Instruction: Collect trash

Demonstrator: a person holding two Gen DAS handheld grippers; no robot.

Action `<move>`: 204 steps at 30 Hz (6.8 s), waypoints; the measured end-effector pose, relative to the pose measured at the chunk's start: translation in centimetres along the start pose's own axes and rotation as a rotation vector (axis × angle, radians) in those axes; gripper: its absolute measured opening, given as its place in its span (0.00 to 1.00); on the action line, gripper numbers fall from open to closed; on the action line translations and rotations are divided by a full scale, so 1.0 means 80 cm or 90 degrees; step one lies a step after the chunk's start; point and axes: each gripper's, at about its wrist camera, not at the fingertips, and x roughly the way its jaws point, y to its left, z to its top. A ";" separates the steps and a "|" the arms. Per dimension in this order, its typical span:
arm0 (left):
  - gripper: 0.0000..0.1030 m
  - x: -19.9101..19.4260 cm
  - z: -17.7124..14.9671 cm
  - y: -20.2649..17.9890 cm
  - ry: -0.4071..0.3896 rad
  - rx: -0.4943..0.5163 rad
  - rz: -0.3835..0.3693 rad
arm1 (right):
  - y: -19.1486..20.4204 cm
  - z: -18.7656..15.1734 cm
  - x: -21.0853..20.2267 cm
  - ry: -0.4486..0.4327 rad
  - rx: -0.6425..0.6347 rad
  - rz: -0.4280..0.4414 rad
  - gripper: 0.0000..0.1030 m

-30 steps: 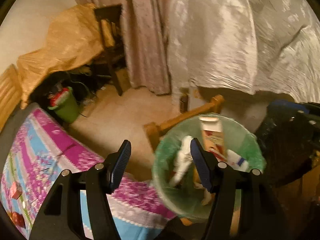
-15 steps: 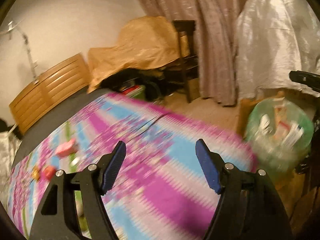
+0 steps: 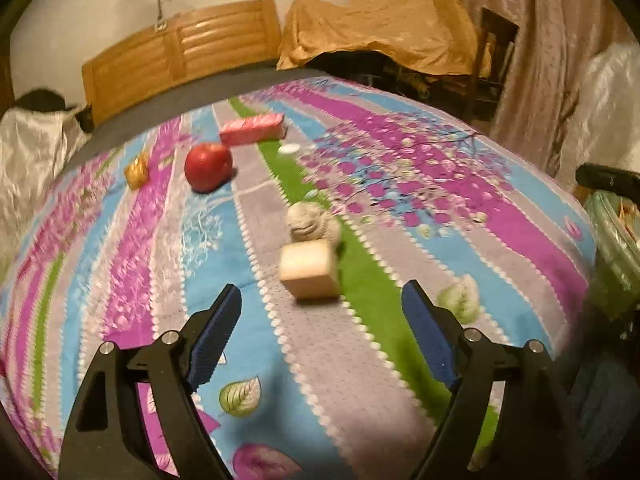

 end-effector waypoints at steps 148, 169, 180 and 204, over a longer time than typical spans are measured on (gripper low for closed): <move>0.62 -0.062 0.157 -0.569 -0.064 0.417 -0.460 | -0.336 -0.133 -0.416 -0.202 0.293 -0.520 0.81; 0.94 -0.176 0.077 -0.436 -0.234 0.358 -0.510 | -0.195 -0.187 -0.441 -0.204 0.143 -0.640 0.96; 0.94 -0.199 0.054 -0.448 -0.249 0.400 -0.543 | -0.229 -0.207 -0.466 -0.218 0.170 -0.634 0.96; 0.94 -0.204 0.036 -0.462 -0.236 0.443 -0.543 | -0.236 -0.209 -0.455 -0.226 0.185 -0.554 0.96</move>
